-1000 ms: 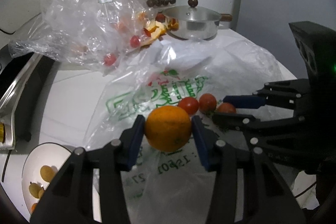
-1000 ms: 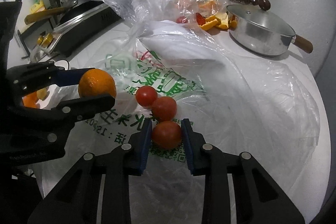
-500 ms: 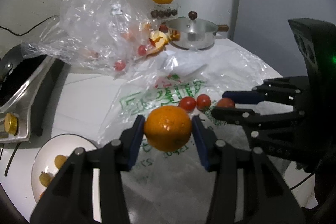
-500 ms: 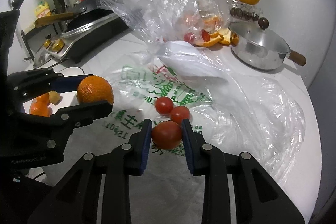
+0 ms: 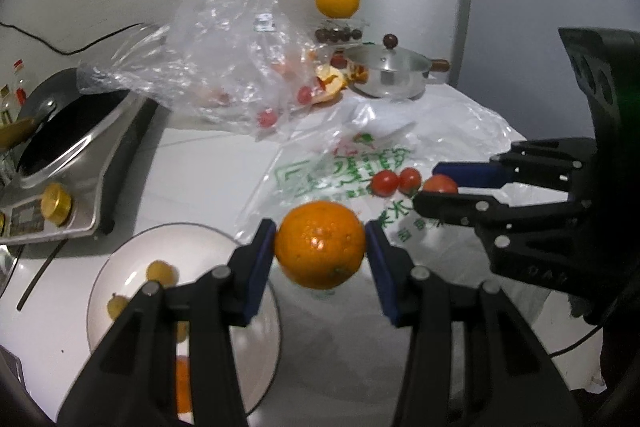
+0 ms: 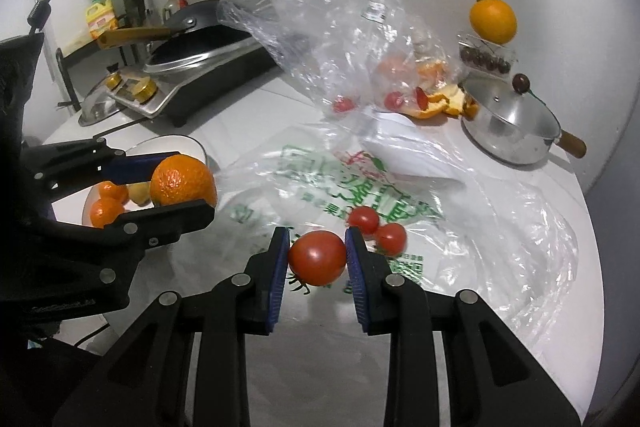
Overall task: Organize fruits
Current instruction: 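Carry the mandarin and cherry tomato over the white plate with both tools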
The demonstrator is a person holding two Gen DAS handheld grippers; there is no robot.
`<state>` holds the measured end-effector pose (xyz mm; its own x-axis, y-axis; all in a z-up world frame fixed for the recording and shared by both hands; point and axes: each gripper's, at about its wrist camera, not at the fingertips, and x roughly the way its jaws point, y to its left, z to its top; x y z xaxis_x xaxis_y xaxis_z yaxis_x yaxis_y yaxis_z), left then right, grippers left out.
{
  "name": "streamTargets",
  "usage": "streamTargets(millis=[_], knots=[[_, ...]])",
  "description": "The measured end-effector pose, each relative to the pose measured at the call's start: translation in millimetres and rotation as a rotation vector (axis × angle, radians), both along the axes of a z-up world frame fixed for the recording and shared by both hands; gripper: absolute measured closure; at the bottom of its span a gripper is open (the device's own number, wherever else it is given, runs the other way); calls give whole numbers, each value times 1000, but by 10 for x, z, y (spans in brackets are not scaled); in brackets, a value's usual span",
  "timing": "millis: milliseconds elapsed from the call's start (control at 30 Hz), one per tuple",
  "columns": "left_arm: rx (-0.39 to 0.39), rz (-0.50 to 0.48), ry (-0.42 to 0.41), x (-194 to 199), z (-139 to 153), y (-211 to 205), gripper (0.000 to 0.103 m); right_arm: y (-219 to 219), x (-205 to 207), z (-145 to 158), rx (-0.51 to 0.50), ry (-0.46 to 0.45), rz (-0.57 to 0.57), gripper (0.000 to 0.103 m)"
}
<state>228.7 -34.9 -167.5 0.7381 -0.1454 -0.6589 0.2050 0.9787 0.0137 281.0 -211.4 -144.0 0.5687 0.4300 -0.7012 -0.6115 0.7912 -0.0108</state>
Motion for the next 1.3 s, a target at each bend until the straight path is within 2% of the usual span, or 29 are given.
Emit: streamTargets(millis=[300,633,867,1300], knots=[[-7,40,-6,-98,-13,303,56,275,-86,38,-2,-9,31,72],[3,109,5,-29,-124,650,56,512,-98,7,-19,3,68,72],[-6,120,28,79,-237,736,56,651,-11,-39,-19,16,82,72],[32,161,76,336,-420,852,56,742,216,-156,-5,45,91,72]])
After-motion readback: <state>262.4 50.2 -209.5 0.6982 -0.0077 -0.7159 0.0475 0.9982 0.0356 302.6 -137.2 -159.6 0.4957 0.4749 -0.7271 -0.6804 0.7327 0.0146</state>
